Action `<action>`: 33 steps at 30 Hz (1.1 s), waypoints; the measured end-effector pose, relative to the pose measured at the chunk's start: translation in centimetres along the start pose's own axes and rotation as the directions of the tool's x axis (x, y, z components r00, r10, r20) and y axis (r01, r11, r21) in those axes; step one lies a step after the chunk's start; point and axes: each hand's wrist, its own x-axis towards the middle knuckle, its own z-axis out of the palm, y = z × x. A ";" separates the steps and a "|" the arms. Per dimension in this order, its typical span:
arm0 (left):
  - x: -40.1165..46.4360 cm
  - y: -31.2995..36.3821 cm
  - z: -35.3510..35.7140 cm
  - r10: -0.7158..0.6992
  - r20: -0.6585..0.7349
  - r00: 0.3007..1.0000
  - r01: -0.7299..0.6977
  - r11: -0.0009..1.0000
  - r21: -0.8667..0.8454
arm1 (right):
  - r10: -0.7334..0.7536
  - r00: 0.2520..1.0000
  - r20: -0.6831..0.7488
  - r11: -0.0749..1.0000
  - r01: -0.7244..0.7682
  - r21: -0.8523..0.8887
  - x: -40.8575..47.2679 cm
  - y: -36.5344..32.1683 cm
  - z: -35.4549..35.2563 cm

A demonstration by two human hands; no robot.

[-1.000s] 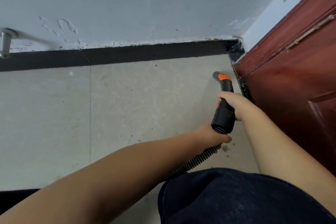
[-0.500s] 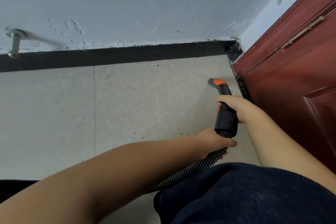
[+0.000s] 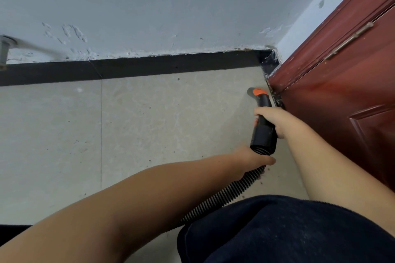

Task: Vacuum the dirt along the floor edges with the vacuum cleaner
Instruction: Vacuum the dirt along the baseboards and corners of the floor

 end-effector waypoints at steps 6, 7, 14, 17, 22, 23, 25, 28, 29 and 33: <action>-2.7 -1.6 -1.3 -0.015 -0.024 1.000 0.014 0.997 -0.072 | -0.030 0.992 0.126 0.993 0.043 -0.106 -3.1 -0.1 3.1; -3.2 -1.9 -1.9 -0.015 -0.044 0.999 0.011 0.996 -0.094 | -0.039 0.989 0.146 0.989 0.059 -0.136 -3.7 -0.5 4.2; -7.3 -4.6 -6.1 -0.006 -0.142 0.990 -0.050 0.918 -0.393 | -0.112 0.952 0.286 0.861 0.236 -0.450 -7.9 -3.0 13.7; -8.3 -5.9 -7.2 0.026 -0.181 0.983 -0.112 0.867 -0.486 | -0.134 0.926 0.353 0.733 0.332 -0.593 -9.2 -3.2 17.1; -8.9 -6.4 -8.8 0.035 -0.270 0.962 -0.189 0.800 -0.569 | -0.109 0.884 0.454 0.623 0.417 -0.662 -10.4 -4.1 21.4; -8.7 -6.5 -9.1 0.031 -0.281 0.959 -0.196 0.790 -0.580 | -0.095 0.874 0.476 0.632 0.422 -0.650 -10.3 -4.3 21.9; -8.5 -6.4 -9.8 0.035 -0.303 0.952 -0.219 0.771 -0.598 | -0.088 0.861 0.502 0.650 0.431 -0.626 -10.0 -5.0 22.4; -9.5 -4.9 -10.9 0.066 -0.351 0.934 -0.267 0.783 -0.562 | -0.113 0.855 0.506 0.666 0.443 -0.600 -10.9 -7.1 22.8; -10.7 -4.1 -11.0 0.072 -0.369 0.927 -0.280 0.787 -0.550 | -0.118 0.847 0.518 0.664 0.455 -0.594 -12.0 -8.0 23.0; -18.2 -0.8 -11.4 0.029 -0.476 0.879 -0.288 0.828 -0.481 | -0.182 0.799 0.573 0.639 0.539 -0.549 -19.9 -11.9 23.8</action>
